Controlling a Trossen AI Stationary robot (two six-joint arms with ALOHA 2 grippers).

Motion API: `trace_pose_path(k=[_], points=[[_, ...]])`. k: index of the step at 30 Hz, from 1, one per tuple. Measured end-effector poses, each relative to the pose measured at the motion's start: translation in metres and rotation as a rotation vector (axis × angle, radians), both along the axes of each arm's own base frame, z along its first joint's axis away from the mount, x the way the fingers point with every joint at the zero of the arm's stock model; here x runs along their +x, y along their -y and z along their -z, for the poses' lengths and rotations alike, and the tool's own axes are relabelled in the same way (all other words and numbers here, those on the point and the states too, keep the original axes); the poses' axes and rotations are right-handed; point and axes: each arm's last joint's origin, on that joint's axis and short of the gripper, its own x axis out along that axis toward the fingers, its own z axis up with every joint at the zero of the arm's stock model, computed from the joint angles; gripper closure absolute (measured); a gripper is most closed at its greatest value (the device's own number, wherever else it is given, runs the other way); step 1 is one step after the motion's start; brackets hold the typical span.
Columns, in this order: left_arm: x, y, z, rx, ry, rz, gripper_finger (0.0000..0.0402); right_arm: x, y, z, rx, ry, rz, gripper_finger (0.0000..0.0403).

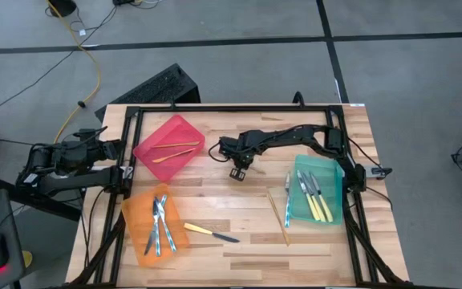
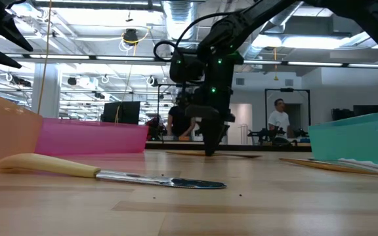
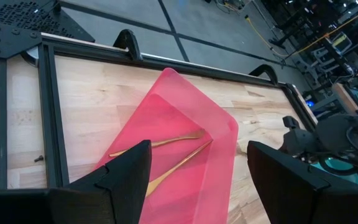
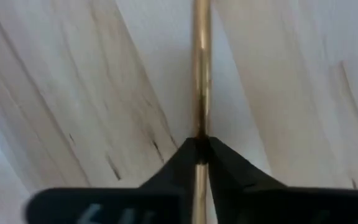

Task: Sort silverware by color (type)
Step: Put the top gold knife into the red bin

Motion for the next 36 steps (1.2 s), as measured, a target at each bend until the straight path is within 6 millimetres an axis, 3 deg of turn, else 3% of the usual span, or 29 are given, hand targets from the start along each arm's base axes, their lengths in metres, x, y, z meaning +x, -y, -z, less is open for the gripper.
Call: trace_pose_path(k=[3,28,36], points=[[0.0,0.0,0.0,0.001,0.0,-0.001,0.0155,-0.001,0.0,0.0,0.01,-0.005,0.032,0.039],[0.0,0.0,0.0,-0.013,0.008,0.005,0.0155,0.008,0.0,-0.005,-0.002,0.068,0.067,0.0402],[0.0,0.0,0.0,-0.012,0.008,0.004,0.0155,0.002,-0.005,-0.021,-0.005,0.071,0.037,0.0402]])
